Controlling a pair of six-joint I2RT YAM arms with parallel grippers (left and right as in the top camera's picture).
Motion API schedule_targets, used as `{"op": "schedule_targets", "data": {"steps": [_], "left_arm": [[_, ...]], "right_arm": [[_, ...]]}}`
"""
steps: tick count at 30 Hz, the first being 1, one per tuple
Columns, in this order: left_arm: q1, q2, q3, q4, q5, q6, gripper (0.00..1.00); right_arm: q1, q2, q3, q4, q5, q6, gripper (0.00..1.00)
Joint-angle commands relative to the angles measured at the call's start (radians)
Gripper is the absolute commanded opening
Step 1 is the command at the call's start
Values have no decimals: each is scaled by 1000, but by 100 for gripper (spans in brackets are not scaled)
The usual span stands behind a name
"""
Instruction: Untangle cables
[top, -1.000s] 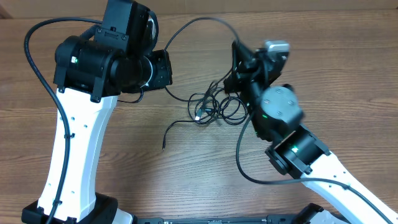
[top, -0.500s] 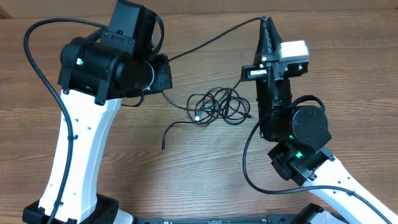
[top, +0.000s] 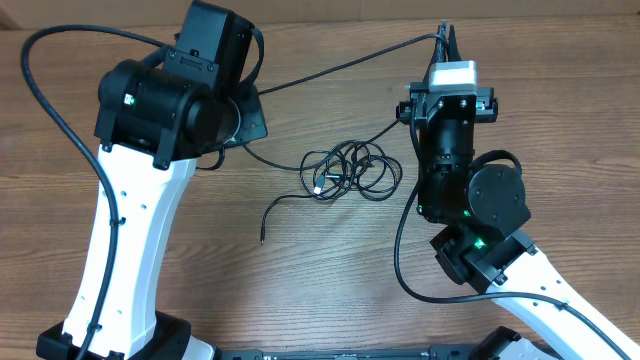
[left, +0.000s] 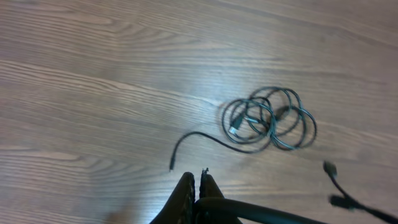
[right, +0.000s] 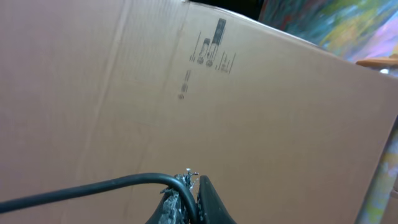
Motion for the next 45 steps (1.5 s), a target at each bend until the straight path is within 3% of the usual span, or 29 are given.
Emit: {"op": "schedule_targets", "data": {"steps": [1,6,10,18,28,43,45], "left_arm": [[82,3,-5,-33,-202,-74,4],[130,3,-5,-32,-196,-98,4],[158,3,-5,-33,-198,-98,4],[234,3,-5,-36,-197,-98,4],[303,3,-5,-18,-198,-129,4],[332,4,-5,-26,-117,-127,4],[332,4,-5,-29,-84,-127,4]], "right_arm": [[-59,-43,22,-24,173,33,4],[-59,-43,22,-336,152,320,4],[-59,-43,22,-557,-36,560,4],[-59,-43,22,-681,-472,828,4],[-59,-43,22,-736,-942,846,4],[-59,-25,22,-830,-1129,846,5],[-59,-16,22,-829,-1129,846,13]]}}
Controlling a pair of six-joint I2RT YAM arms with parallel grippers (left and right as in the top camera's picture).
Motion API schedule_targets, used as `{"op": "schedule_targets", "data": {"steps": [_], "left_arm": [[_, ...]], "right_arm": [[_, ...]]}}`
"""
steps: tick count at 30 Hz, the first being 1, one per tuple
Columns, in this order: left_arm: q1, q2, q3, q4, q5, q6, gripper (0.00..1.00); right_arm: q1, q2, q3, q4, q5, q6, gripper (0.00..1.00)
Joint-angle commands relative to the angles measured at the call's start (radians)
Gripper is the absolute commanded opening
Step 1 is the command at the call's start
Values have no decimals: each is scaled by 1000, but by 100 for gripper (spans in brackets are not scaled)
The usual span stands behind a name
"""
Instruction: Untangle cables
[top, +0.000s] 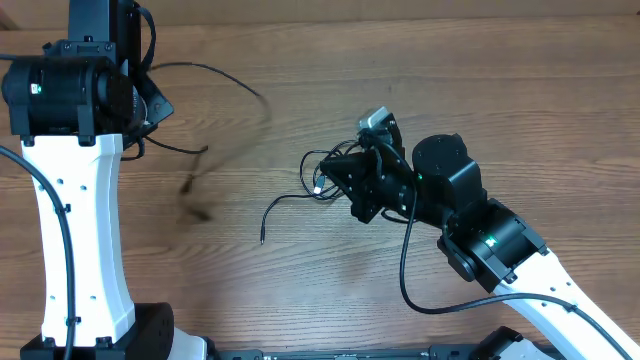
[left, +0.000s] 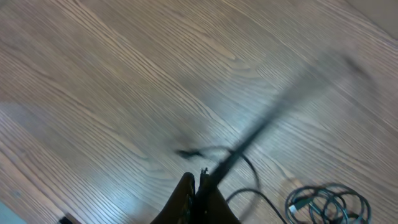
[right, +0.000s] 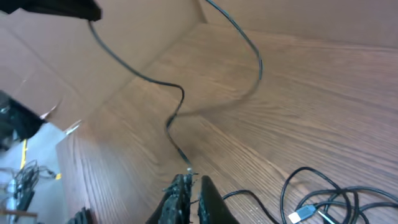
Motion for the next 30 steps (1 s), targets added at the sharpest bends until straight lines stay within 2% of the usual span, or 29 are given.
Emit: {"op": "schedule_targets", "data": {"steps": [1,3,4,7,8,11,12,14,16,20,23,27,30], "left_arm": [[9,4,-3,-5,82,-21,4],[9,5,-3,-5,127,-6,4],[9,5,-3,-5,144,3,4],[9,5,-3,-3,209,47,4],[9,5,-3,0,238,71,4],[9,6,-3,17,381,203,4],[9,8,-3,25,445,263,4],[5,8,-3,32,582,392,4],[0,8,-3,31,663,460,4],[-3,8,-3,32,679,473,4],[-3,8,-3,29,764,563,4],[-17,8,-3,7,983,773,4],[-23,8,-3,-7,1019,821,4]], "right_arm": [[-6,6,21,0,-44,5,17],[-6,16,21,0,-44,5,22],[-6,23,21,0,-44,5,31],[-6,42,21,3,-44,44,35],[-6,48,21,7,-44,73,40],[-6,60,21,27,-44,143,56],[-6,62,21,33,-44,159,66],[-6,67,21,41,-44,163,73],[-6,72,21,45,-43,163,82],[-7,75,21,44,-26,163,87],[-7,77,21,45,-8,163,100],[-7,85,21,45,32,195,100],[-7,93,21,45,94,241,100]]}}
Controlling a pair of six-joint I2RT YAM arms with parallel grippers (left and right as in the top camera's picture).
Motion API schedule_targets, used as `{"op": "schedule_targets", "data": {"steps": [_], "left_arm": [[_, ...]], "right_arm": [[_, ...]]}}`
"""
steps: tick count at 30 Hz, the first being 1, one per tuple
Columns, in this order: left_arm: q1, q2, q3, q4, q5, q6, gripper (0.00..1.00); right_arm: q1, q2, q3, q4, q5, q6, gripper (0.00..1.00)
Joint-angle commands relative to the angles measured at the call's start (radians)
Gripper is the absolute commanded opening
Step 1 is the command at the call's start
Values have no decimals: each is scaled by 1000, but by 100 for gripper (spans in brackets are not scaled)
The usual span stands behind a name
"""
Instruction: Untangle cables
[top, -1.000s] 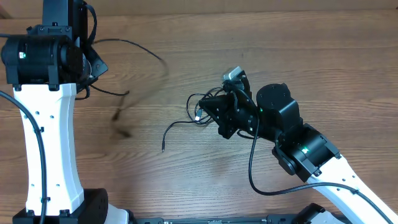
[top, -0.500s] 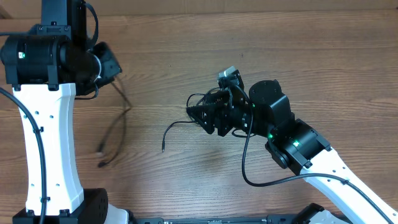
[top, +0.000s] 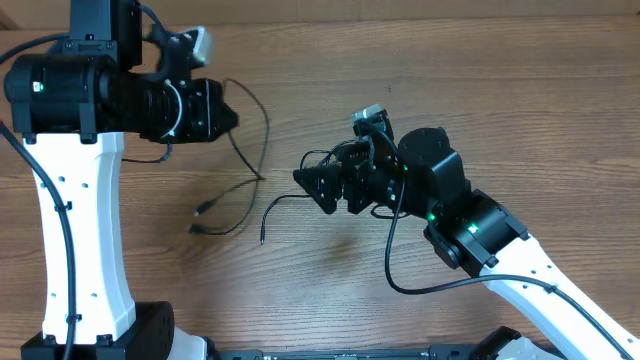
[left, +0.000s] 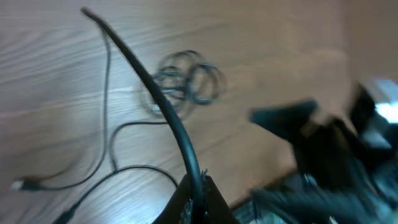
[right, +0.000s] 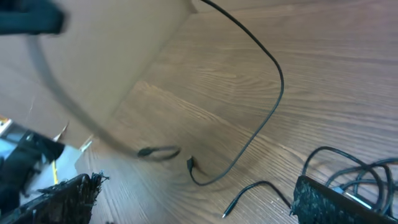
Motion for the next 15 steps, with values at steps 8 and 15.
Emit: {"op": "schedule_targets", "data": {"steps": [8,15], "left_arm": [[-66,3,-3,-11,179,150,4],[-173,3,-3,-11,179,119,4]], "right_arm": [[-7,24,21,6,264,-176,100],[-7,25,21,23,266,-358,100]]}}
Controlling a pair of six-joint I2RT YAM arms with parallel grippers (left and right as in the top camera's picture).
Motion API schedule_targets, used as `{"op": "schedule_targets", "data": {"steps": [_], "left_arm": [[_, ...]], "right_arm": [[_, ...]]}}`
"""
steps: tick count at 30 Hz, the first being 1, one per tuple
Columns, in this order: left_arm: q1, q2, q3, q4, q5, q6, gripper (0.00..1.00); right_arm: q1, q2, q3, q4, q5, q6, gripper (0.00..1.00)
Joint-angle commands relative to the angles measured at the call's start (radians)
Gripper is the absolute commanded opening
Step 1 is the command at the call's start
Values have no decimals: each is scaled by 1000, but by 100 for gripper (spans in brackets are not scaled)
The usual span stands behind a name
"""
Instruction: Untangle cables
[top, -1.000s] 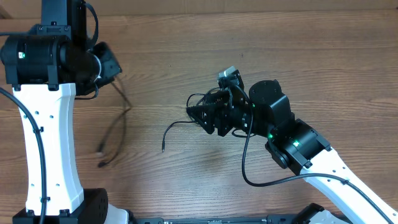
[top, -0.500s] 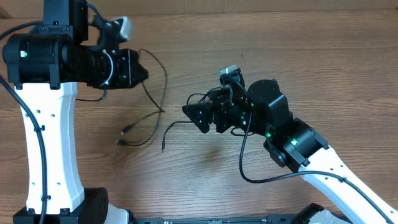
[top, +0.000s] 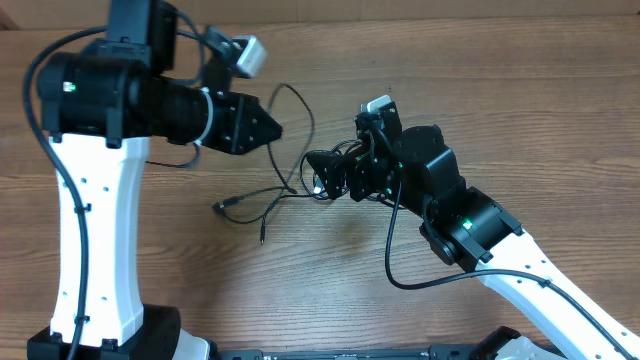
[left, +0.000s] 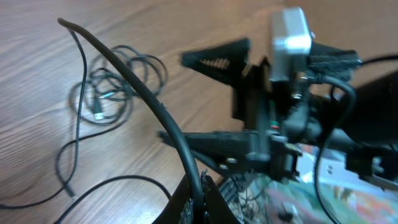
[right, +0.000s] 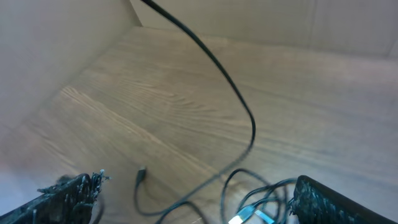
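Note:
My left gripper (top: 272, 128) (left: 199, 186) is shut on a thick black cable (top: 303, 125) (left: 134, 90). That cable arcs up from the jaws, drops to the table and ends in a plug (top: 222, 206) (right: 142, 175). A coil of thin tangled cables (left: 109, 87) (right: 264, 199) with a pale USB plug lies at the table's middle. My right gripper (top: 326, 178) (right: 199, 200) hangs open right over the coil, nothing between its fingers (right: 68, 194). The overhead view shows little of the coil under it.
A thin cable tail (top: 263, 232) runs from the coil toward the front. The wooden table (top: 520, 90) stretches right and back. A brown cardboard wall (right: 56, 37) stands at the back. Both arms are close together at mid-table.
My left gripper, still shut on the black cable, has moved right and now points at the right gripper. The cable's plug end has shifted slightly right. The right gripper stays open over the coil.
First both grippers were shut on one black cable stretched between them, high over the table's back. Then the left arm was at the far left with the cable and the right gripper low by the coil. Later the right gripper was open; the left has since closed in.

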Motion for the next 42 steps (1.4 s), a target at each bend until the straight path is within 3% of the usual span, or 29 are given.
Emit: {"op": "schedule_targets", "data": {"steps": [1,6,8,9,14,22,26,33,39,42], "left_arm": [[-53,3,-3,-2,32,2,4],[-81,3,-3,-2,32,-61,4],[-81,3,-3,-2,33,-80,4],[-84,3,-3,-2,45,-103,4],[-106,3,-3,-2,140,-105,4],[-159,3,-3,-2,133,-108,4],[-157,3,-3,-2,68,-169,4],[-159,3,-3,-2,62,-168,4],[-163,3,-3,-2,63,-168,4],[-163,3,-3,-2,63,-168,4]], "right_arm": [[-7,5,21,14,29,-145,100],[-7,5,21,39,29,-185,99],[-7,5,21,58,29,-185,84],[-7,5,21,72,30,-185,81],[-7,14,21,110,32,-196,82],[-30,80,21,177,48,-225,86],[-74,84,21,204,74,-224,86],[-134,84,21,214,30,-221,61],[-138,84,21,241,-83,-221,60],[-138,84,21,257,-92,-221,51]]}}
